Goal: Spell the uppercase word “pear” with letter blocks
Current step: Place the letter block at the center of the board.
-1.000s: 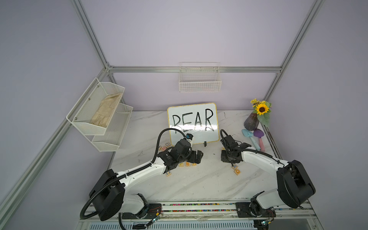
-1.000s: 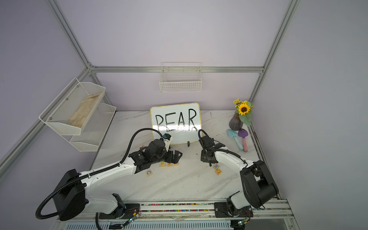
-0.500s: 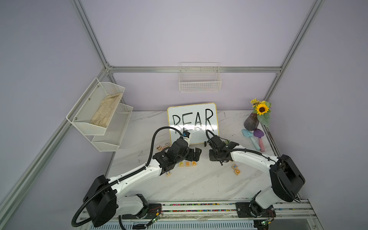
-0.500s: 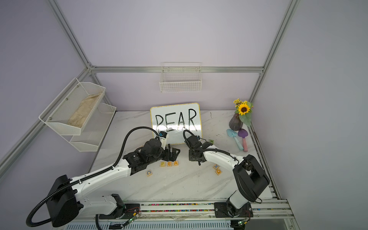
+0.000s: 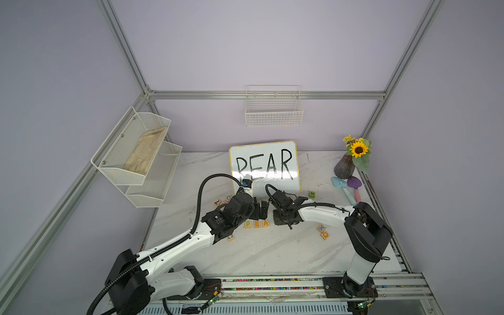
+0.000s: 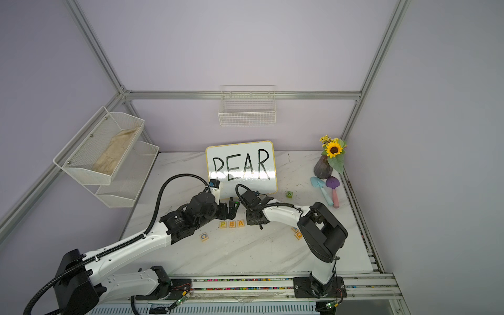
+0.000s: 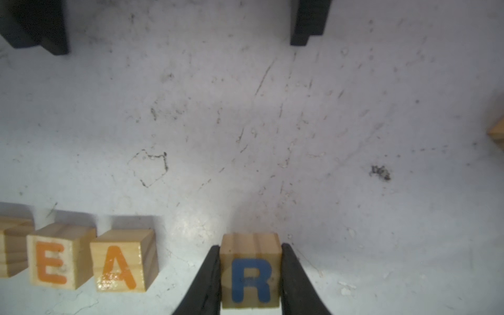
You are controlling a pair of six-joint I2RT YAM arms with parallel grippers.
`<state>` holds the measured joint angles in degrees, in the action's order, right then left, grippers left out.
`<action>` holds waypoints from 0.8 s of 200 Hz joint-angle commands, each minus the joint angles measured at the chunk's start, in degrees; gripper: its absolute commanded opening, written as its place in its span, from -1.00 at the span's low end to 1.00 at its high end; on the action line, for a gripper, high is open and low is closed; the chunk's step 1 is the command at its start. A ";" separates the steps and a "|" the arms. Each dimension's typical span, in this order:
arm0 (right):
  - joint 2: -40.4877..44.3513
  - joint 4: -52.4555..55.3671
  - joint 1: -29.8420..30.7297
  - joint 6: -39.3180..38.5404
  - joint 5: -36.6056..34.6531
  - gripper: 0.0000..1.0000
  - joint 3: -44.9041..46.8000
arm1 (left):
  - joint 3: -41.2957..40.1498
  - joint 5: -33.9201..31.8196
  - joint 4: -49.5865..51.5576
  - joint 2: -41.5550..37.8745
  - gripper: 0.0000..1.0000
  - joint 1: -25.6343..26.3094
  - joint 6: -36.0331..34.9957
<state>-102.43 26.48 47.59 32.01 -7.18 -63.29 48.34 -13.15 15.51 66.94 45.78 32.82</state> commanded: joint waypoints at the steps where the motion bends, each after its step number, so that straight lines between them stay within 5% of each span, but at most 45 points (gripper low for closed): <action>1: -1.72 -0.11 0.96 0.61 0.22 -0.44 -1.87 | -2.87 -3.14 0.18 -2.47 1.00 0.01 1.46; 160: -5.50 2.26 3.38 0.42 0.72 -0.43 -5.41 | -5.08 -4.89 1.26 -5.58 1.00 -0.60 2.43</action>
<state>-106.85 26.65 50.02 32.05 -6.26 -67.61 45.95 -16.95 18.13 62.96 45.43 33.91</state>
